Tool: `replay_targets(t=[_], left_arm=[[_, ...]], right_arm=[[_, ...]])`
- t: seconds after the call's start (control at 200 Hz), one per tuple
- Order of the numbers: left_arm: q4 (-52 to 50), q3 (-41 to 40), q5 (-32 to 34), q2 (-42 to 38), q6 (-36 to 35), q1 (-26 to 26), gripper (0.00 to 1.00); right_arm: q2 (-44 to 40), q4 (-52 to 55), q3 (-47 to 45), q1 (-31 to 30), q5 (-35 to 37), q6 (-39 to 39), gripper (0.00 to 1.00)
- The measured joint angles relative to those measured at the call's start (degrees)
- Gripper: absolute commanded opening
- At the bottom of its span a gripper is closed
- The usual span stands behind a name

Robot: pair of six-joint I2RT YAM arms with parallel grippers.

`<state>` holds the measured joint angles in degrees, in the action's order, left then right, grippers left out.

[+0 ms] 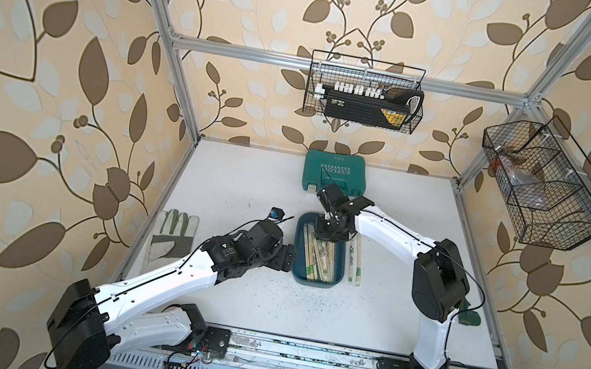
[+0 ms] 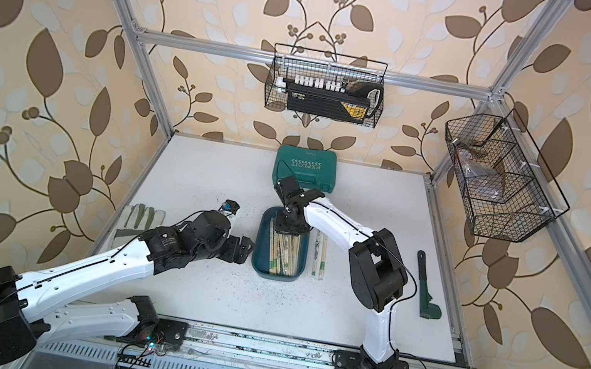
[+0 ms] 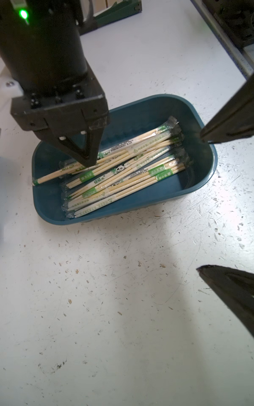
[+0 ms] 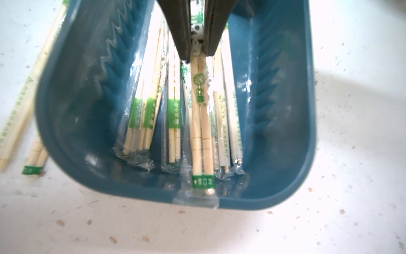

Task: Take the paired disposable chopsticks out of the storage box
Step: Pick up the paired disposable chopsticks from the storage box, then place the paired disposable chopsticks at the center of the board.

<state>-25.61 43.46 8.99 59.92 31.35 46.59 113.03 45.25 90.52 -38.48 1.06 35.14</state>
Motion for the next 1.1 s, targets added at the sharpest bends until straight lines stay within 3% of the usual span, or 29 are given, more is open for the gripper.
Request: replay_targets(t=[0.321, 0.526, 0.606, 0.897, 1.102], left_arm=[[-0.2, 0.2, -0.4, 0.1, -0.2, 0.0, 0.91], [-0.2, 2.4, -3.2, 2.6, -1.6, 0.4, 0.94], [0.3, 3.0, -4.0, 3.3, -2.2, 1.4, 0.99], [4.0, 3.9, -6.6, 6.1, -4.3, 5.9, 0.99], [6.6, 4.2, -6.6, 7.5, -5.8, 8.3, 0.99]], right_arm=[[-5.9, 1.7, -1.1, 2.0, 0.0, -0.3, 0.12], [-12.9, 2.5, -3.7, 6.6, -0.3, -2.3, 0.12], [-15.3, 2.7, -5.9, 9.3, -0.5, -3.5, 0.12], [-18.9, 2.3, -18.3, 18.9, 0.7, -7.8, 0.11], [-18.0, -0.3, -23.6, 21.1, 1.0, -9.5, 0.11]])
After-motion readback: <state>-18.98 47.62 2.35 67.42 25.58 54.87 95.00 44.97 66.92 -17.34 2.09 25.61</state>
